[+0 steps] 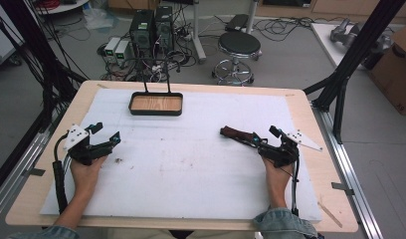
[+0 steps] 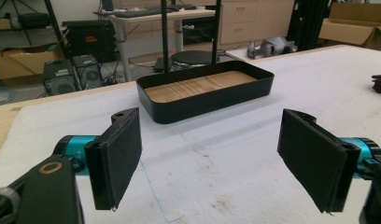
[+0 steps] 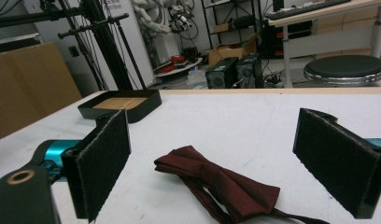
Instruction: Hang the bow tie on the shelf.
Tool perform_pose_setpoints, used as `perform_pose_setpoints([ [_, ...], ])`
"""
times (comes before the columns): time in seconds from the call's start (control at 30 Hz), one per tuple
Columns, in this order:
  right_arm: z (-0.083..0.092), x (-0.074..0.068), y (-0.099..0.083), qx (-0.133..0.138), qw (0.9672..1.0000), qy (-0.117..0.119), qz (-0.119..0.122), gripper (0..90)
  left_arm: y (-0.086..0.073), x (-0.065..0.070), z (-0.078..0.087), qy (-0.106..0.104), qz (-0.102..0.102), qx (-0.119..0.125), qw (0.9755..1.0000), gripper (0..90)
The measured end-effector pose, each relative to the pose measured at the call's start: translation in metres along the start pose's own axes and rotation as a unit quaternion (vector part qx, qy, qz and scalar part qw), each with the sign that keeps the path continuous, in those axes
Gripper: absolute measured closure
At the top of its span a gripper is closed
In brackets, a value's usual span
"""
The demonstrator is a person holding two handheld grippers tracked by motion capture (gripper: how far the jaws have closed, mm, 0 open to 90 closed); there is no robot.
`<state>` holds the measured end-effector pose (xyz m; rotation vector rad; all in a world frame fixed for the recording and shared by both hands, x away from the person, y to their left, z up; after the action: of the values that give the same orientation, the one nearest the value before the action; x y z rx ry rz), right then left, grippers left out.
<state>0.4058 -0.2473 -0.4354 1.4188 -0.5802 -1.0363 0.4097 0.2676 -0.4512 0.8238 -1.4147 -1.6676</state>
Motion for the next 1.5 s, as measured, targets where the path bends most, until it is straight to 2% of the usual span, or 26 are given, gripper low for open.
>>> perform_pose_setpoints([
  [0.53,0.000,-0.001,-0.003,-0.012,0.9999,-0.003,0.002,10.5,-0.001,0.002,0.000,-0.005,-0.003,-0.003,1.0000,22.6],
  [0.6,0.000,-0.002,-0.003,-0.015,0.9999,0.001,0.008,14.5,-0.001,0.002,0.000,-0.005,-0.004,-0.002,1.0000,22.7],
  [0.67,0.000,-0.003,-0.003,-0.016,0.9998,0.001,0.010,14.5,-0.001,0.002,0.000,-0.005,-0.002,-0.001,1.0000,22.7],
  [0.8,0.000,-0.003,-0.002,-0.011,0.9998,-0.001,0.014,15.1,-0.001,0.003,0.001,-0.006,-0.001,-0.001,1.0000,22.7],
  [0.9,0.001,-0.002,0.001,-0.001,1.0000,0.001,0.009,17.4,-0.001,0.003,0.001,-0.006,-0.004,-0.003,1.0000,22.6],
  [0.93,0.003,-0.002,0.005,0.009,0.9998,0.001,0.016,20.8,-0.001,0.004,0.000,-0.006,-0.005,-0.003,1.0000,22.7],
  [1.03,0.004,-0.002,0.009,0.019,0.9996,0.003,0.020,23.3,-0.001,0.004,0.000,-0.004,-0.009,-0.003,0.9999,22.7],
  [1.1,0.004,-0.002,0.013,0.014,0.9996,0.004,0.024,23.4,-0.001,0.004,-0.001,-0.003,-0.009,-0.003,1.0000,22.7],
  [1.13,0.002,-0.005,0.023,0.012,0.9995,0.018,0.024,23.4,-0.001,0.004,-0.001,-0.002,-0.009,-0.002,1.0000,22.8],
  [1.2,0.001,-0.007,0.027,0.012,0.9994,0.020,0.027,23.4,-0.001,0.003,-0.001,-0.002,-0.009,-0.002,1.0000,22.8],
  [1.23,-0.005,-0.012,0.038,0.006,0.9986,0.034,0.040,24.0,-0.001,0.003,-0.001,-0.002,-0.009,-0.002,1.0000,22.9],
  [1.3,-0.008,-0.014,0.041,0.004,0.9979,0.043,0.049,24.7,-0.001,0.004,-0.001,-0.003,-0.008,0.000,1.0000,22.9],
  [1.33,-0.013,-0.017,0.043,0.000,0.9967,0.061,0.053,26.7,-0.001,0.004,-0.001,-0.004,-0.008,0.000,1.0000,22.9],
  [1.37,-0.023,-0.022,0.043,-0.016,0.9930,0.093,0.071,27.5,-0.001,0.004,-0.001,-0.006,-0.007,0.000,1.0000,22.9],
  [1.43,-0.036,-0.023,0.036,-0.041,0.9892,0.106,0.092,28.6,-0.001,0.004,-0.001,-0.007,-0.007,0.001,1.0000,22.8],
  [1.47,-0.036,-0.023,0.036,-0.041,0.9892,0.106,0.092,28.6,-0.001,0.004,-0.001,-0.007,-0.007,0.001,1.0000,22.8],
  [1.5,-0.040,-0.023,0.033,-0.051,0.9879,0.108,0.099,29.3,-0.001,0.004,-0.001,-0.008,-0.006,0.000,1.0000,22.9],
])
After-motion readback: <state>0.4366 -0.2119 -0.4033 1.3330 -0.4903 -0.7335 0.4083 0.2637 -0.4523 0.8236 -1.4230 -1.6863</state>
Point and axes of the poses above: each handheld gripper's, and its own axes: z roughly backward along the jaws, y roughly out of its top, x roughly to its right, the point moved 8 cm from there along -z, roughly forward along the jaws, and after that the axes turned 1 degree about -y, right-handed, at the moved point
